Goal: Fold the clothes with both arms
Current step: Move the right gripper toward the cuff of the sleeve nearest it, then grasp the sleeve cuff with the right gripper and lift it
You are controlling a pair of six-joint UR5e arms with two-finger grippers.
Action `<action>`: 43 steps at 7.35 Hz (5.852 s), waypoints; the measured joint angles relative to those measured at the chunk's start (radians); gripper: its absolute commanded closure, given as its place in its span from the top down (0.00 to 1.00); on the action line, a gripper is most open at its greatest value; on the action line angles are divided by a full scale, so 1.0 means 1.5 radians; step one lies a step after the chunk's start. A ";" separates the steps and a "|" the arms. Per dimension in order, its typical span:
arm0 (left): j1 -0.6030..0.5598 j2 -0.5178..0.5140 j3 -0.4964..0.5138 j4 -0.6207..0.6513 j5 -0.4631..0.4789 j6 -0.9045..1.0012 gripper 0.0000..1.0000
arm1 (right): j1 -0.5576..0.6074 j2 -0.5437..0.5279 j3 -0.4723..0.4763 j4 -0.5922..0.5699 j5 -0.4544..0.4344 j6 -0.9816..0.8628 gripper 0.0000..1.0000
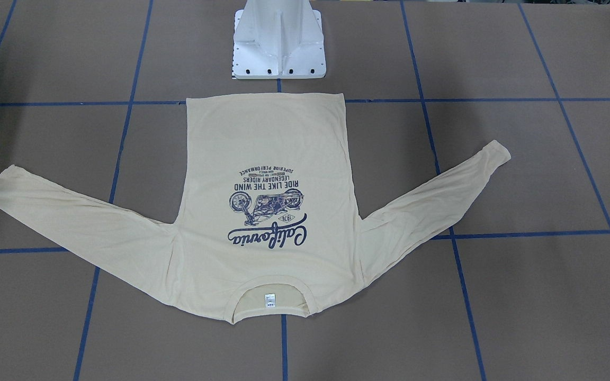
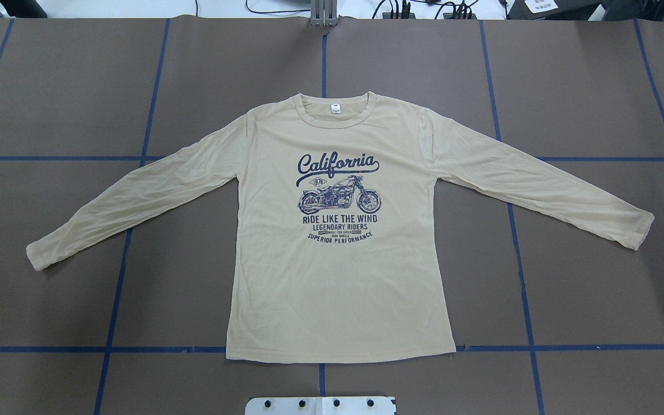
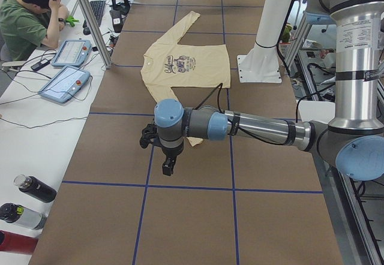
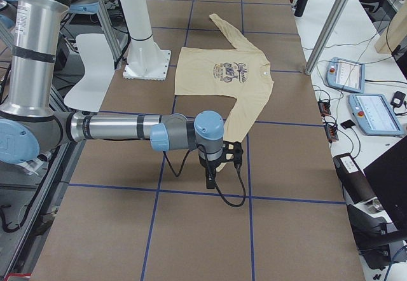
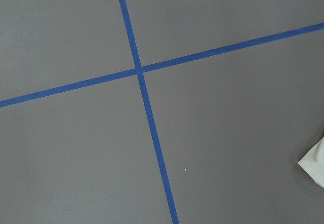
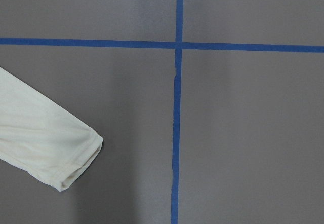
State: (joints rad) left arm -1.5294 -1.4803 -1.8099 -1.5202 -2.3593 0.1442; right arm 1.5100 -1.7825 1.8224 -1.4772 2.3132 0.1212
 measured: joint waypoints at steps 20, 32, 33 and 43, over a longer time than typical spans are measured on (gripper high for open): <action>0.007 -0.070 0.007 -0.182 -0.010 -0.001 1.00 | -0.290 0.041 -0.188 0.549 -0.111 0.475 0.81; 0.007 -0.070 0.007 -0.181 -0.011 -0.001 1.00 | -0.319 0.036 -0.258 0.652 -0.134 0.506 0.34; 0.007 -0.070 0.007 -0.181 -0.011 -0.001 1.00 | -0.319 0.035 -0.258 0.650 -0.135 0.506 0.34; 0.007 -0.069 0.005 -0.182 -0.011 -0.001 1.00 | -0.320 0.018 -0.258 0.647 -0.137 0.505 0.00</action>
State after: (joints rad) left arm -1.5187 -1.5831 -1.8019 -1.7932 -2.3761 0.1427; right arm 1.0299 -1.7552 1.4351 -0.5069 2.1077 0.8789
